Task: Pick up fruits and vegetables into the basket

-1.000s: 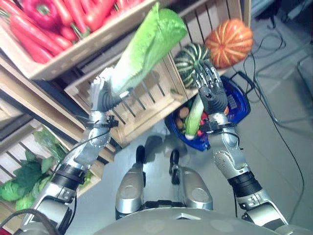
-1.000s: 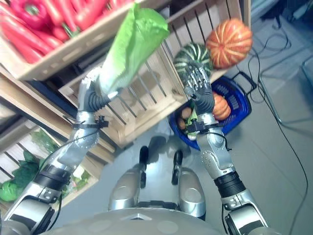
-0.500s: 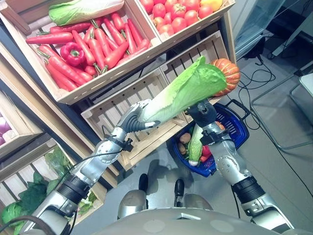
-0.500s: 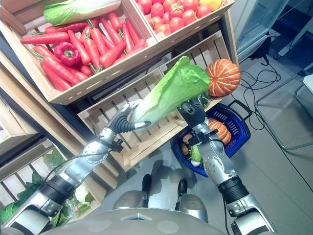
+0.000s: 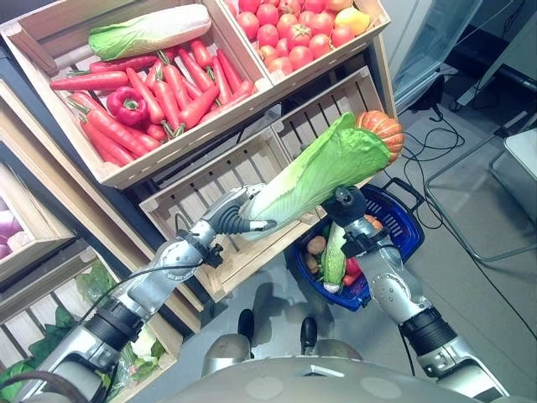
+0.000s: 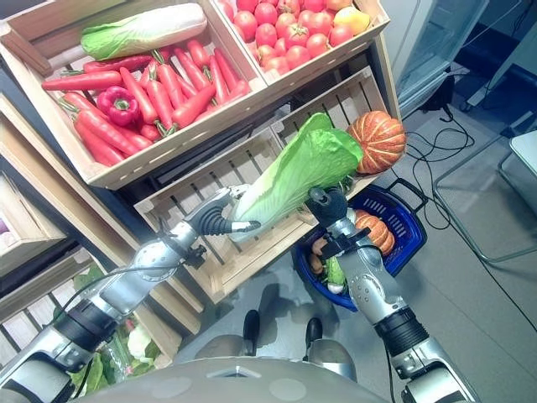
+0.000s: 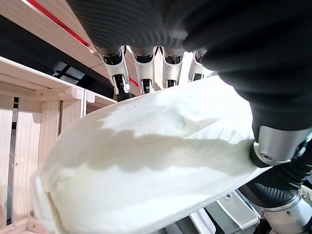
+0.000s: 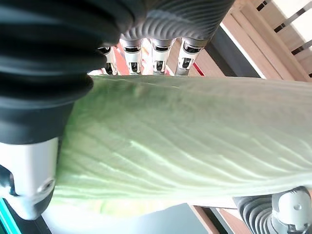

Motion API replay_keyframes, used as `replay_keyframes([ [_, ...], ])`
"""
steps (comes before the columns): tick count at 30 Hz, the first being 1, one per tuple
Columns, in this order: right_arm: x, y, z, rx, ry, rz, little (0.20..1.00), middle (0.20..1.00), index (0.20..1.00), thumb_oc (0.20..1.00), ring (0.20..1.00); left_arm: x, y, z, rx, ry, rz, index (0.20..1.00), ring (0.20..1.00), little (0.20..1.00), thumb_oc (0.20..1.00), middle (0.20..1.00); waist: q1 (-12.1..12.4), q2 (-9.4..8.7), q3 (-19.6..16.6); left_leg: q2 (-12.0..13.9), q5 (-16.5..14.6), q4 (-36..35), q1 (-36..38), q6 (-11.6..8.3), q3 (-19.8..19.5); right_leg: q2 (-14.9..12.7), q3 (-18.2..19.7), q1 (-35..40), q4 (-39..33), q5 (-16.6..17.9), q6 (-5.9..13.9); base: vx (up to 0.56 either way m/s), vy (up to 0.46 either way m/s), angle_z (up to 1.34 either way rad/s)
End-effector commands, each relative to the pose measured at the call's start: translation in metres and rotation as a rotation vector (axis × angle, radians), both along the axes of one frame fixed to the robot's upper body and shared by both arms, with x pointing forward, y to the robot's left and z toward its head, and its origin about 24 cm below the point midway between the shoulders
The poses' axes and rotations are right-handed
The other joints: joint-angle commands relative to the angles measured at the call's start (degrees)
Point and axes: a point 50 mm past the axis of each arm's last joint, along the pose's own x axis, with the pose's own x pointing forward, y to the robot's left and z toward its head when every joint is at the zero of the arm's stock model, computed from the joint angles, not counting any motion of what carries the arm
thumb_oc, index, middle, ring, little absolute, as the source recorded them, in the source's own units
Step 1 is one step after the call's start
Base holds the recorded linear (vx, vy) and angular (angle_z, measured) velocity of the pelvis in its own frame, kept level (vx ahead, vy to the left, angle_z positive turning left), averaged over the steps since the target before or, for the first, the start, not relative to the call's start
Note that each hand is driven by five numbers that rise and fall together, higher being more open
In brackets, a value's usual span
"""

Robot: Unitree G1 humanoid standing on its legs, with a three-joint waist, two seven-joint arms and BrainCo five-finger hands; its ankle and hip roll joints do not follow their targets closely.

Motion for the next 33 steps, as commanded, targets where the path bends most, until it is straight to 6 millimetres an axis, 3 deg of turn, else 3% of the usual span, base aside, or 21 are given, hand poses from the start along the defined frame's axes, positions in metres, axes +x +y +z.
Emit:
replay_keyframes([
  [1,-0.002,0.008,0.019,0.017,-0.103,0.023,1.0,1.0,1.0,1.0,1.0,-0.002,-0.015,0.013,0.001,-0.019,-0.106,0.2,0.2,0.2,0.2,0.2,-0.24,-2.04,-3.18,-3.12,-3.16,0.04,-1.02,3.59,-0.27,-2.11,1.31,-1.42,0.26,1.25,4.11,0.0,0.0,0.0],
  [7,-0.002,0.007,0.016,-0.024,-0.075,0.001,1.0,1.0,1.0,1.0,1.0,-0.003,-0.012,0.004,0.119,0.007,-0.117,0.2,0.2,0.2,0.2,0.2,-0.49,-1.97,-3.83,-3.09,-2.87,0.04,-1.47,3.73,0.11,-2.3,1.67,-2.04,0.26,1.7,4.42,0.0,0.0,0.0],
  [8,-0.002,0.007,0.015,-0.023,-0.077,0.005,0.881,0.881,0.881,0.881,0.881,-0.002,-0.011,0.004,0.128,0.017,-0.119,0.2,0.2,0.2,0.2,0.2,-0.47,-1.97,-3.81,-3.05,-3.24,0.04,-1.16,3.77,0.09,-2.31,1.69,-1.77,0.26,1.43,4.48,0.0,0.0,0.0],
  [9,-0.001,0.007,0.016,-0.017,-0.076,0.003,0.592,0.592,0.592,0.592,0.592,-0.002,-0.011,0.004,0.135,0.024,-0.122,0.2,0.2,0.2,0.2,0.2,-0.5,-1.99,-3.96,-3.1,-2.9,0.04,-1.5,3.81,0.08,-2.39,1.71,-2.13,0.26,1.73,4.5,0.0,0.0,0.0],
  [10,-0.001,0.007,0.016,-0.011,-0.073,0.0,0.523,0.523,0.523,0.523,0.523,-0.002,-0.011,0.004,0.14,0.032,-0.126,0.2,0.2,0.2,0.2,0.2,-0.49,-1.98,-4.06,-3.08,-2.9,0.04,-1.55,3.82,0.1,-2.41,1.72,-2.16,0.26,1.75,4.53,0.0,0.0,0.0],
  [11,-0.001,0.008,0.017,-0.002,-0.075,0.006,0.2,0.2,0.2,0.2,0.2,-0.002,-0.011,0.002,0.143,0.045,-0.128,0.2,0.2,0.2,0.2,0.2,-0.49,-1.95,-4.17,-3.05,-2.88,0.04,-1.58,3.84,0.2,-2.47,1.77,-2.22,0.26,1.8,4.58,0.0,0.0,0.0],
  [21,-0.004,0.01,0.019,0.038,-0.091,0.022,0.2,0.2,0.2,0.2,0.2,-0.003,-0.008,-0.002,0.167,0.11,-0.139,0.2,0.2,0.2,0.2,0.2,-0.35,-1.86,-4.68,-2.93,-3.14,0.04,-1.6,3.89,0.31,-2.55,1.83,-2.31,0.26,1.75,4.83,-0.03,0.002,0.0],
  [31,0.0,0.006,0.019,0.095,-0.062,0.001,0.2,0.2,0.2,0.2,0.2,0.006,0.006,-0.002,0.127,0.122,-0.006,0.2,0.2,0.2,0.2,0.2,-0.17,-1.9,-4.85,-2.65,-3.01,0.04,-2.05,3.76,0.77,-2.53,1.65,-2.74,0.26,1.82,4.79,-0.05,-0.003,0.0],
  [32,0.0,0.005,0.019,0.1,-0.056,-0.015,0.2,0.2,0.2,0.2,0.2,0.007,0.01,-0.003,0.112,0.117,0.032,0.451,0.451,0.451,0.451,0.451,-0.11,-1.93,-4.87,-2.62,-2.98,0.04,-2.07,3.73,0.85,-2.49,1.67,-2.77,0.26,1.83,4.76,-0.04,-0.003,0.0],
  [33,0.001,0.004,0.018,0.106,-0.052,-0.03,0.2,0.2,0.2,0.2,0.2,0.009,0.013,-0.003,0.104,0.103,0.067,0.956,0.956,0.956,0.956,0.956,-0.06,-1.95,-4.84,-2.6,-2.98,0.04,-2.05,3.71,0.94,-2.49,1.64,-2.77,0.26,1.83,4.72,-0.04,-0.003,-0.01],
])
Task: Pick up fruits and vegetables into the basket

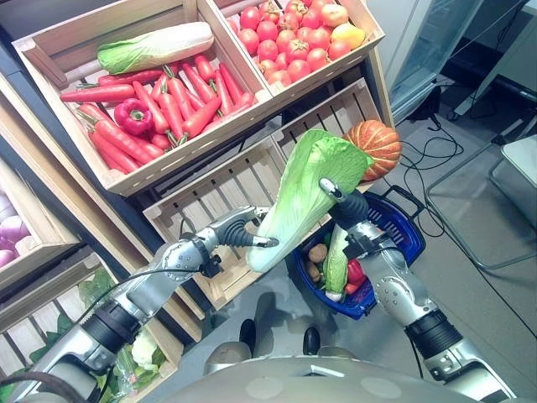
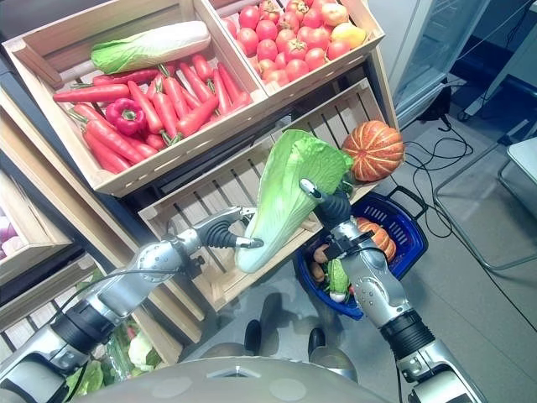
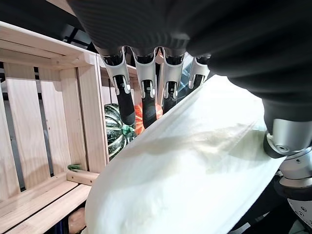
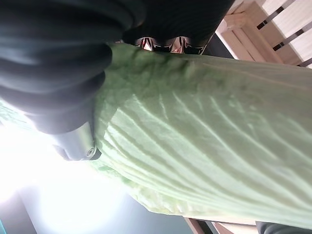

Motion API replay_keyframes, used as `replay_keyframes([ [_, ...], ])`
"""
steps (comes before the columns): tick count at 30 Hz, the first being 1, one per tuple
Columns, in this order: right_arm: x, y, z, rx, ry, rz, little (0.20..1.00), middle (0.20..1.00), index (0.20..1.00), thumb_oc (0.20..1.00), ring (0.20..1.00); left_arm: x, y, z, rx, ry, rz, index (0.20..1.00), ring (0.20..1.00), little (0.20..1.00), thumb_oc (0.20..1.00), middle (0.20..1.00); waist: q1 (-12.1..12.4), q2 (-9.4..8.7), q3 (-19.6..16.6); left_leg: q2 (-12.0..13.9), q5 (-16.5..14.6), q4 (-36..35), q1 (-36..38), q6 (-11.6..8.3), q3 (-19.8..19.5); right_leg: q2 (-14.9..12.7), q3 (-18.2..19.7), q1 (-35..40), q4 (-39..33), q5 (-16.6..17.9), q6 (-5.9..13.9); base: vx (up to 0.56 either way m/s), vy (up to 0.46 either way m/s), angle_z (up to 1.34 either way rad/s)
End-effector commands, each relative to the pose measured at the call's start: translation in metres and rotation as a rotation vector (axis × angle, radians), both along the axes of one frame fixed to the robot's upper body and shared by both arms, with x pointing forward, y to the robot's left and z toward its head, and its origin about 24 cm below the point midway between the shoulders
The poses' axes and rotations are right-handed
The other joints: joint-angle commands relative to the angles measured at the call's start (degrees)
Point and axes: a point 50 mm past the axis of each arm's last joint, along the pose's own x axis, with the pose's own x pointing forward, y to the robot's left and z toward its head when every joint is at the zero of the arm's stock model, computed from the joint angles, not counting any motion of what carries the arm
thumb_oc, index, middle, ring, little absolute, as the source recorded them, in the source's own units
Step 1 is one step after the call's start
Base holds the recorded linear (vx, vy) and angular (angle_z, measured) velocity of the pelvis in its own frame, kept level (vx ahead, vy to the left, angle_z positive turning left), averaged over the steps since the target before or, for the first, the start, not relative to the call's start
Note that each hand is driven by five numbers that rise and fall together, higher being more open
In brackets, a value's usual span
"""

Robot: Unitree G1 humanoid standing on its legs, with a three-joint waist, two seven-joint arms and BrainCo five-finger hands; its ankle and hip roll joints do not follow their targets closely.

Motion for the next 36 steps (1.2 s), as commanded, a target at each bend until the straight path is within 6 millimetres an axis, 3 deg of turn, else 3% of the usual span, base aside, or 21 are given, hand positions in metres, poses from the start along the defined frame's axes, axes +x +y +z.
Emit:
replay_keyframes([
  [1,0.002,0.008,0.026,0.135,-0.112,0.015,0.2,0.2,0.2,0.2,0.2,0.014,0.02,0.01,-0.041,-0.096,0.173,1.0,1.0,1.0,1.0,1.0,-0.02,-2.49,-1.39,-2.65,-3.1,0.05,-0.98,3.62,0.76,-2.47,1.45,-1.71,0.25,1.76,4.62,0.0,0.0,0.0],
  [3,0.002,0.006,0.026,0.137,-0.112,0.002,0.2,0.2,0.2,0.2,0.2,0.015,0.024,0.011,-0.052,-0.115,0.206,1.0,1.0,1.0,1.0,1.0,0.01,-2.5,-1.38,-2.64,-3.09,0.05,-0.99,3.59,0.77,-2.47,1.46,-1.71,0.25,1.77,4.6,0.0,0.0,0.0],
  [8,0.002,-0.01,0.027,0.142,-0.12,-0.125,0.2,0.2,0.2,0.2,0.2,0.018,0.061,0.014,-0.095,-0.265,0.486,1.0,1.0,1.0,1.0,1.0,0.41,-2.56,-1.33,-2.56,-3.12,0.05,-1.16,3.42,0.82,-2.47,1.42,-1.86,0.25,1.7,4.26,-0.01,0.001,0.0],
  [14,0.001,-0.025,0.026,0.178,-0.105,-0.267,0.2,0.2,0.2,0.2,0.2,0.011,0.091,0.02,-0.156,-0.389,0.698,1.0,1.0,1.0,1.0,1.0,0.68,-2.58,-1.2,-2.56,-3.16,0.05,-1.23,3.29,0.89,-2.53,1.35,-1.87,0.25,1.58,3.95,0.0,0.0,0.0],
  [21,-0.001,-0.044,0.017,0.146,-0.05,-0.515,0.2,0.2,0.2,0.2,0.2,0.001,0.115,0.025,-0.267,-0.52,0.929,1.0,1.0,1.0,1.0,1.0,0.62,-2.89,-0.75,-2.56,-3.36,0.05,-0.92,3.11,1.21,-2.56,1.03,-1.63,0.25,1.48,3.61,0.01,0.001,0.0],
  [24,-0.004,-0.058,0.006,0.098,0.022,-0.737,0.2,0.2,0.2,0.2,0.2,-0.004,0.119,0.024,-0.302,-0.537,0.978,1.0,1.0,1.0,1.0,1.0,0.27,-2.97,-0.15,-2.63,-3.44,0.05,-0.87,3.13,1.68,-2.44,1.06,-1.66,0.25,1.52,3.46,0.05,0.004,-0.01],
  [28,-0.005,-0.075,0.006,0.07,0.038,-0.973,0.2,0.2,0.2,0.2,0.2,-0.001,0.114,0.029,-0.371,-0.544,0.974,1.0,1.0,1.0,1.0,1.0,-0.3,-2.67,2.34,-2.68,-3.09,0.15,-2.39,3.44,2.28,-1.97,1.41,-4.24,2.52,0.86,3.11,-0.08,0.002,-0.06],
  [34,0.026,-0.115,0.051,0.084,-0.1,-1.294,0.2,0.2,0.2,0.2,0.2,0.032,0.091,0.061,-0.531,-0.596,0.864,1.0,1.0,1.0,1.0,1.0,0.08,-1.77,13.6,-3.44,-3.75,10.04,-12.29,3.16,2.83,-1.48,1.07,-14.06,14.0,-1.61,1.73,-0.29,-0.032,-0.07],
  [36,0.03,-0.122,0.06,0.087,-0.119,-1.347,0.2,0.2,0.2,0.2,0.2,0.037,0.085,0.067,-0.558,-0.589,0.838,1.0,1.0,1.0,1.0,1.0,0.25,-1.71,15.56,-3.55,-4.57,14.2,-15.2,2.77,3.05,-1.7,0.77,-16.3,17.14,-2.45,1.5,-0.19,-0.059,-0.03],
])
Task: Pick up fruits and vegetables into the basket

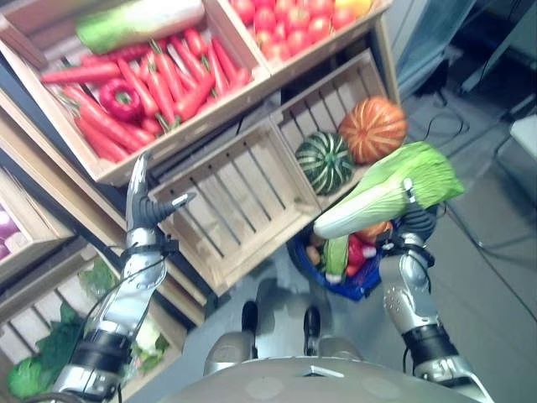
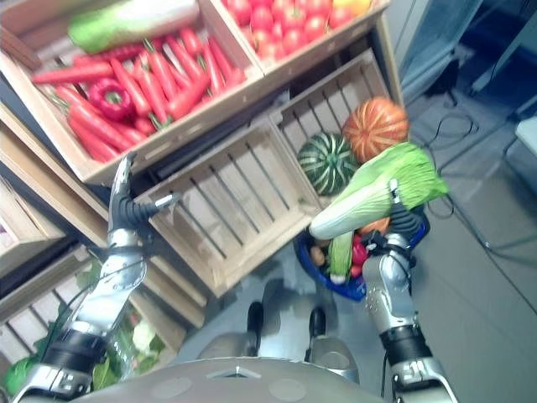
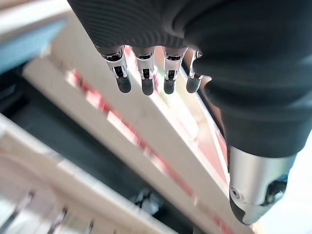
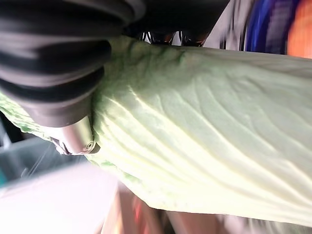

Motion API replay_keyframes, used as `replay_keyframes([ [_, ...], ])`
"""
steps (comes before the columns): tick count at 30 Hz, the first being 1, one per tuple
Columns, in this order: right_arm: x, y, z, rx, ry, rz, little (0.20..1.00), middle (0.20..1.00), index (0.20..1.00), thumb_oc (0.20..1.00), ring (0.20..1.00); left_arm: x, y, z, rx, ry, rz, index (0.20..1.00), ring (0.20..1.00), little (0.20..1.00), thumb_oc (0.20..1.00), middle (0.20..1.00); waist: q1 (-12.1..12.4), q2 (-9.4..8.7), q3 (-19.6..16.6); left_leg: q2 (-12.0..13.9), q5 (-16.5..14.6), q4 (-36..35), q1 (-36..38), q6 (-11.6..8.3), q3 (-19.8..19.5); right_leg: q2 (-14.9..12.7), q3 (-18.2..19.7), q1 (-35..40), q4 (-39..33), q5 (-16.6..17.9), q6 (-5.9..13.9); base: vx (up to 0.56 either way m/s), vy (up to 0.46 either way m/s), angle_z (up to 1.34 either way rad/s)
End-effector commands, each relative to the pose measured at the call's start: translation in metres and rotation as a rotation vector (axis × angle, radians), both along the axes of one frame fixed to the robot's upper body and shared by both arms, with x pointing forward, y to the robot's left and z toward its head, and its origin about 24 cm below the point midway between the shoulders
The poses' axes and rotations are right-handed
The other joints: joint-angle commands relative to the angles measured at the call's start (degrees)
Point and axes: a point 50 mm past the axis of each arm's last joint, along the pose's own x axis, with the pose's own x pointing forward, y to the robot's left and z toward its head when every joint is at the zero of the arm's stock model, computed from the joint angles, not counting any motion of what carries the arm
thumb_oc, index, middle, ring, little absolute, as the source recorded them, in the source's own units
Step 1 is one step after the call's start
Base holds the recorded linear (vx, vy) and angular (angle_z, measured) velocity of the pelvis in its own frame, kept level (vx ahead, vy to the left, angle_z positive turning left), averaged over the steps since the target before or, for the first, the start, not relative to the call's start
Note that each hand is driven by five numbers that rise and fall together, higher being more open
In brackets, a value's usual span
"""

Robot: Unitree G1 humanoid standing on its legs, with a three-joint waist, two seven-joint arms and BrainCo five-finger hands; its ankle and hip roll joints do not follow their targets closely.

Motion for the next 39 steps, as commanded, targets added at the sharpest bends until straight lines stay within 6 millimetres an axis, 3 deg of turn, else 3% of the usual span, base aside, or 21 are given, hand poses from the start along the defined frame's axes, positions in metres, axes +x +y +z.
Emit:
replay_keyframes([
  [1,0.005,-0.006,0.058,-0.054,-0.272,-0.097,0.2,0.2,0.2,0.2,0.2,0.006,0.001,0.03,-0.034,-0.125,-0.045,1.0,1.0,1.0,1.0,1.0,-0.15,-2.17,5.75,-3.3,-6.46,11.13,-5.22,2.09,1.27,-1.85,-0.66,-3.76,10.1,-3.1,1.2,-0.15,-0.067,0.0],
  [7,0.027,-0.028,0.075,-0.007,-0.267,-0.153,0.2,0.2,0.2,0.2,0.2,0.02,-0.027,0.042,-0.107,-0.133,-0.227,1.0,1.0,1.0,1.0,1.0,0.38,-1.83,11.16,-2.83,-9.72,24.69,-17.22,0.06,1.44,-3.11,-1.57,-11.92,19.36,-5.56,0.24,-0.16,-0.049,0.12],
  [10,0.035,-0.037,0.079,0.031,-0.279,-0.144,0.2,0.2,0.2,0.2,0.2,0.026,-0.04,0.053,-0.129,-0.175,-0.298,1.0,1.0,1.0,1.0,1.0,0.4,-1.37,12.9,-3.2,-11.26,29.11,-21.24,0.25,2.03,-3.4,-1.68,-15.65,23.08,-6.43,-0.02,-0.11,-0.013,0.15],
  [17,0.056,-0.04,0.098,0.002,-0.273,-0.063,0.2,0.2,0.2,0.2,0.2,0.032,-0.058,0.07,-0.161,-0.263,-0.358,1.0,1.0,1.0,1.0,1.0,0.84,-0.66,12.91,-4.3,-13.56,36.11,-29.47,1.07,3.23,-4.16,-1.84,-25.06,31.23,-7.61,0.06,-0.04,0.011,0.01],
  [23,0.074,-0.04,0.106,-0.054,-0.15,0.072,0.2,0.2,0.2,0.2,0.2,0.036,-0.067,0.081,-0.189,-0.311,-0.409,1.0,1.0,1.0,1.0,1.0,1.35,-0.37,12.91,-4.72,-15.52,41.63,-36.03,1.42,3.83,-4.73,-1.65,-32.66,37.2,-8.51,0.25,0.01,0.004,0.03],
  [24,0.076,-0.041,0.107,-0.045,-0.138,0.086,0.482,0.482,0.482,0.482,0.482,0.035,-0.068,0.083,-0.185,-0.317,-0.417,1.0,1.0,1.0,1.0,1.0,1.44,-0.31,12.91,-4.64,-15.54,41.94,-36.87,1.49,4.07,-4.69,-1.53,-33.61,37.52,-8.44,0.26,0.0,0.0,0.0],
  [25,0.077,-0.041,0.106,-0.043,-0.125,0.099,1.0,1.0,1.0,1.0,1.0,0.035,-0.069,0.083,-0.19,-0.318,-0.42,1.0,1.0,1.0,1.0,1.0,1.51,-0.27,12.91,-4.63,-15.51,42.0,-37.39,1.65,4.17,-4.59,-1.5,-34.32,37.84,-8.41,0.27,0.0,0.0,0.0],
  [31,0.082,-0.036,0.103,-0.043,-0.094,0.133,1.0,1.0,1.0,1.0,1.0,0.035,-0.071,0.082,-0.191,-0.317,-0.456,1.0,1.0,1.0,1.0,1.0,1.61,-0.09,12.91,-4.83,-15.65,42.28,-38.85,1.94,4.5,-4.16,-1.32,-36.43,39.04,-8.31,0.44,0.01,-0.001,0.02],
  [39,0.085,-0.029,0.092,-0.064,-0.016,0.126,1.0,1.0,1.0,1.0,1.0,0.034,-0.075,0.083,-0.171,-0.325,-0.51,1.0,1.0,1.0,1.0,1.0,1.57,-0.31,12.91,-4.93,-15.93,40.91,-35.89,2.23,5.21,-3.69,-1.82,-33.4,37.47,-8.27,0.39,0.04,-0.015,-0.01],
])
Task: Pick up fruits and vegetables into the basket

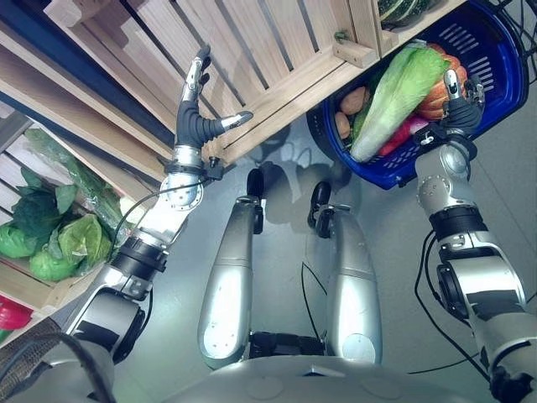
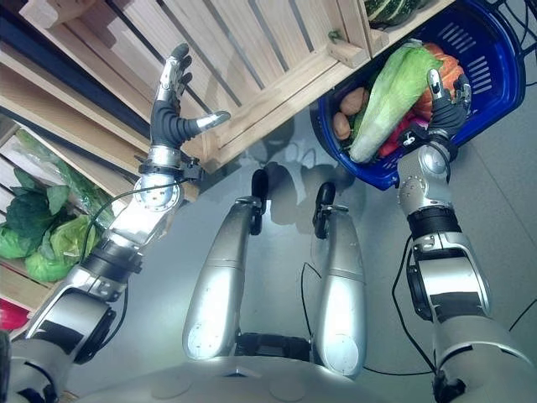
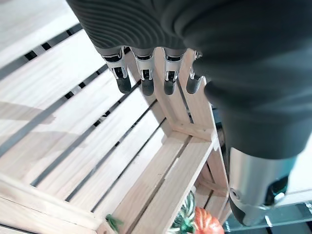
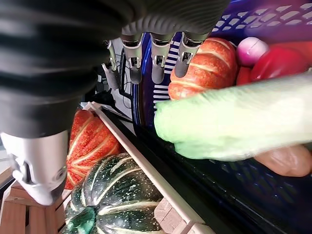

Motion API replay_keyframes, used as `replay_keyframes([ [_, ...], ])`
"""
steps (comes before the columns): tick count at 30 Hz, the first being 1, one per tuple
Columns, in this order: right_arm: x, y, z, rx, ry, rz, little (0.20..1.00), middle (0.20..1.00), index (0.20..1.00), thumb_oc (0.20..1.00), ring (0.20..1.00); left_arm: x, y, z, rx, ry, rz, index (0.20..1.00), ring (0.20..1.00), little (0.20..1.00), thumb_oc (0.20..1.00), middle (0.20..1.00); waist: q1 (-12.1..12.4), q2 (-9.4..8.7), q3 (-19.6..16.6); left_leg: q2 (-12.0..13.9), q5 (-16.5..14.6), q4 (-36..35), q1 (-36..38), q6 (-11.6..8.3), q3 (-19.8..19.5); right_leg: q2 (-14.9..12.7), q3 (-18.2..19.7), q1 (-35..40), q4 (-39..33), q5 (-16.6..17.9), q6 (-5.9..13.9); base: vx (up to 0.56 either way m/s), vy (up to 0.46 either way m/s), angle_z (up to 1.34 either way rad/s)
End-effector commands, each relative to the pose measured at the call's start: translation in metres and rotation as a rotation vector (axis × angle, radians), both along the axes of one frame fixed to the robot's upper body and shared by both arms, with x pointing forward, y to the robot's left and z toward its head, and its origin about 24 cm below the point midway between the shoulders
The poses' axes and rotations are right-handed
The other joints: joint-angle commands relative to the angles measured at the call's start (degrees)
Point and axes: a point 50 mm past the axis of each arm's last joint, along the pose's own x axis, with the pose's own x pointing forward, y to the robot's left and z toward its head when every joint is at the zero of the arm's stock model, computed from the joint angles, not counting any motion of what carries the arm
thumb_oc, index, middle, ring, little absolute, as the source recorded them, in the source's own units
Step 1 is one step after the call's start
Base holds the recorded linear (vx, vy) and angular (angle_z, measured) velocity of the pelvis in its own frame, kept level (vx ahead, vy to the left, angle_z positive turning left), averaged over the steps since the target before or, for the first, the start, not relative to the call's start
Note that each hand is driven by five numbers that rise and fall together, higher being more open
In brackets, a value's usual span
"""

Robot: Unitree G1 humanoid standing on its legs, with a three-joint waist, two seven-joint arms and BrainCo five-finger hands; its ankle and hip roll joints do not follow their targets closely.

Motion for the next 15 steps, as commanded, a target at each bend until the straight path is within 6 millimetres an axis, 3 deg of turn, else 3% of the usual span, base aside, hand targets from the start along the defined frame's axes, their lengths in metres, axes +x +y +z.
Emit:
replay_keyframes([
  [1,-0.004,-0.006,0.006,-0.059,-0.018,-0.047,1.0,1.0,1.0,1.0,1.0,-0.011,-0.008,0.007,-0.033,-0.077,-0.089,1.0,1.0,1.0,1.0,1.0,-0.6,-0.16,-2.19,-3.31,-6.33,0.71,3.72,2.01,5.73,1.38,-1.05,5.8,-5.17,4.07,2.41,0.08,-0.039,0.01],
  [6,-0.016,-0.013,0.002,-0.118,-0.012,-0.231,1.0,1.0,1.0,1.0,1.0,-0.013,-0.001,-0.008,-0.032,0.009,-0.102,1.0,1.0,1.0,1.0,1.0,-0.55,-0.79,-2.19,-3.05,-5.62,-3.1,10.75,1.91,5.0,1.79,-0.57,13.08,-9.67,4.58,2.67,0.08,-0.042,0.01],
  [10,-0.022,-0.007,-0.002,-0.222,0.005,-0.299,1.0,1.0,1.0,1.0,1.0,-0.014,0.009,-0.025,-0.04,0.1,-0.106,1.0,1.0,1.0,1.0,1.0,-0.43,-1.29,-2.19,-3.31,-3.33,-10.39,19.03,1.46,3.47,2.67,0.05,21.45,-16.95,5.57,2.87,0.09,-0.048,0.0],
  [14,-0.032,0.002,-0.029,-0.261,0.061,-0.278,1.0,1.0,1.0,1.0,1.0,-0.018,0.017,-0.046,-0.024,0.191,-0.104,1.0,1.0,1.0,1.0,1.0,-0.33,-1.59,-3.61,-3.88,-0.65,-17.97,25.85,1.03,1.16,2.99,-0.7,29.09,-25.44,7.07,2.69,0.09,-0.022,0.03],
  [15,-0.039,0.005,-0.045,-0.267,0.094,-0.26,1.0,1.0,1.0,1.0,1.0,-0.021,0.021,-0.056,-0.015,0.231,-0.098,1.0,1.0,1.0,1.0,1.0,-0.47,-1.71,-5.0,-3.86,0.53,-21.34,28.12,0.91,0.54,3.09,-1.09,31.7,-29.06,7.84,2.6,0.1,-0.001,0.01],
])
